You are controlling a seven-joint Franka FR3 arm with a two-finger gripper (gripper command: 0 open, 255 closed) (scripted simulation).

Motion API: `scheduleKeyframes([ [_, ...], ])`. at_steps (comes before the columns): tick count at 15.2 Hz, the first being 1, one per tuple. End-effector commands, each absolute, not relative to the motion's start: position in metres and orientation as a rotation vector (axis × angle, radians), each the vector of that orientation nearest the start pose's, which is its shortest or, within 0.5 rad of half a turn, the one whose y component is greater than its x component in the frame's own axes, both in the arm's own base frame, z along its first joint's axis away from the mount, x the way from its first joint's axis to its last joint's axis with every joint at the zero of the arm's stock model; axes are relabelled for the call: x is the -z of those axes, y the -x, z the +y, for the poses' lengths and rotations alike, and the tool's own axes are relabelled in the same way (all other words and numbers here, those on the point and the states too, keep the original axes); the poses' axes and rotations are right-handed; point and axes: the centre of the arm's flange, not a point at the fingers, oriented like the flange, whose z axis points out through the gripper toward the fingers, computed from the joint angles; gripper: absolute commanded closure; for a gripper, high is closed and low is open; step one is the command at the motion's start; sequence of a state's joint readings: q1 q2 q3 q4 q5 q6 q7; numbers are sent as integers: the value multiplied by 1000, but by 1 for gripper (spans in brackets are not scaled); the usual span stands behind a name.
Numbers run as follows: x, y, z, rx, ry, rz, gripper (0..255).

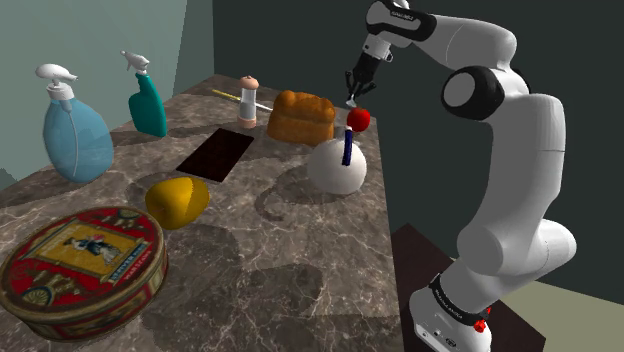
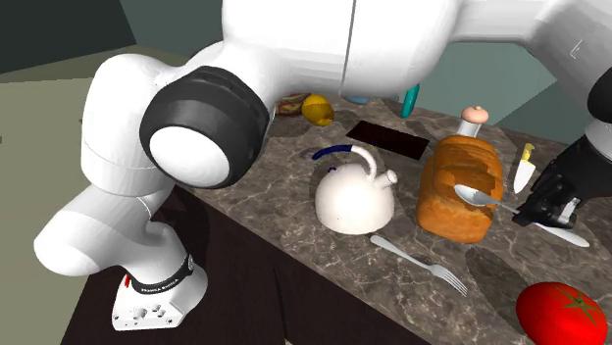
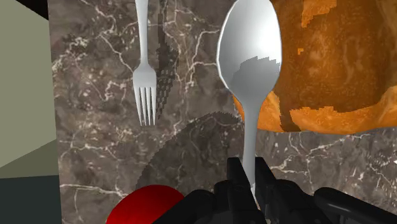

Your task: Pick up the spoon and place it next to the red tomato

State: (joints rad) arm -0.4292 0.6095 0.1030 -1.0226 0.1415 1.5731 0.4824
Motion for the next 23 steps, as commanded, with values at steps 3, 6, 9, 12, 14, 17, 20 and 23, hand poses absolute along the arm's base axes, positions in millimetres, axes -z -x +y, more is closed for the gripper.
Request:
scheduleKeyframes([
  [3,-474,-678,-238,-103,2694,1186,255],
  [6,-458,-678,-238,-103,2694,1186,255],
  [9,-443,-678,-238,-103,2694,1186,255],
  [12,-427,-678,-238,-103,2694,1186,255],
  [14,-416,-678,-238,-103,2694,1186,255],
  [17,-400,-678,-238,-103,2694,1186,255],
  [20,-384,-678,-238,-103,2694,1186,255],
  [23,-369,-678,-238,-103,2694,1186,255],
])
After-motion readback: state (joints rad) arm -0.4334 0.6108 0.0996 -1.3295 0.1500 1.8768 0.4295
